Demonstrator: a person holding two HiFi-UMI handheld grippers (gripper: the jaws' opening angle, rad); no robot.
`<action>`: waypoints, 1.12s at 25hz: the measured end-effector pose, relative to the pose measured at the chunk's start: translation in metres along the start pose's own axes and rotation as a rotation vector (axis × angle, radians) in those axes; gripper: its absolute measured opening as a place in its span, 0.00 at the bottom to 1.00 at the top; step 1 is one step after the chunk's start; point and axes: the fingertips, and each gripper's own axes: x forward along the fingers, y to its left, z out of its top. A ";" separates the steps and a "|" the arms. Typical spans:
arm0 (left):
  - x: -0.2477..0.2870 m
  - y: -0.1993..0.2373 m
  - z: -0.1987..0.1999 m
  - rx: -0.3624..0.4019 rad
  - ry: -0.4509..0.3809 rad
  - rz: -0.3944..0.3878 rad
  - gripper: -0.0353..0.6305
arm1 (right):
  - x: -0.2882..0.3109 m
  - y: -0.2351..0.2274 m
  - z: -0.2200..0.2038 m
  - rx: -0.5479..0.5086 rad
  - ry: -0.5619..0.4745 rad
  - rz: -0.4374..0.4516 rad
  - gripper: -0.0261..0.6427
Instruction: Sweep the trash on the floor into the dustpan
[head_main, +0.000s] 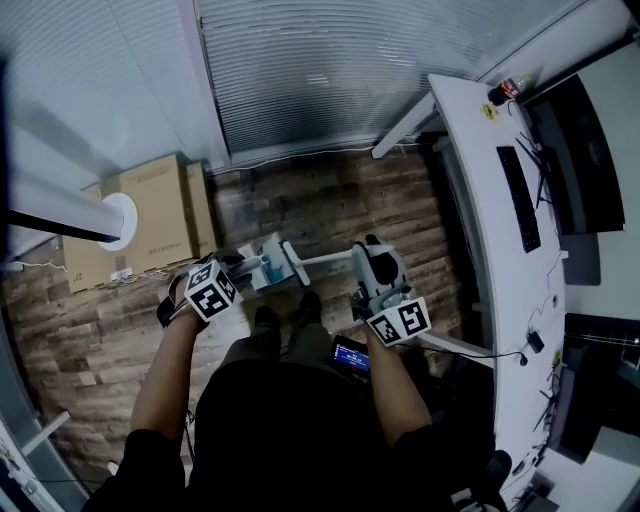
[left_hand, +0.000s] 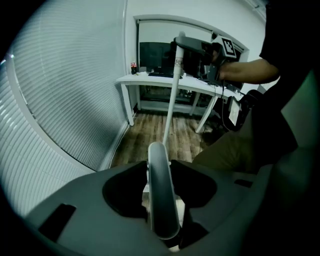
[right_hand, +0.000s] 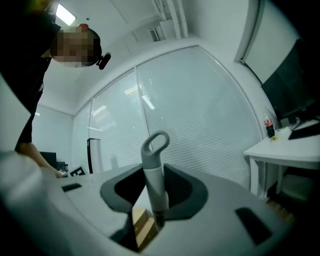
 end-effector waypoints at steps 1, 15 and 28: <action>-0.005 0.001 0.005 0.003 -0.017 0.003 0.28 | 0.000 0.003 0.004 -0.023 0.003 0.003 0.21; -0.170 0.014 0.126 -0.153 -0.769 0.114 0.24 | -0.045 0.010 0.076 -0.195 -0.035 -0.070 0.19; -0.289 -0.019 0.110 -0.321 -1.182 0.510 0.05 | -0.110 0.044 0.116 -0.154 -0.089 -0.095 0.19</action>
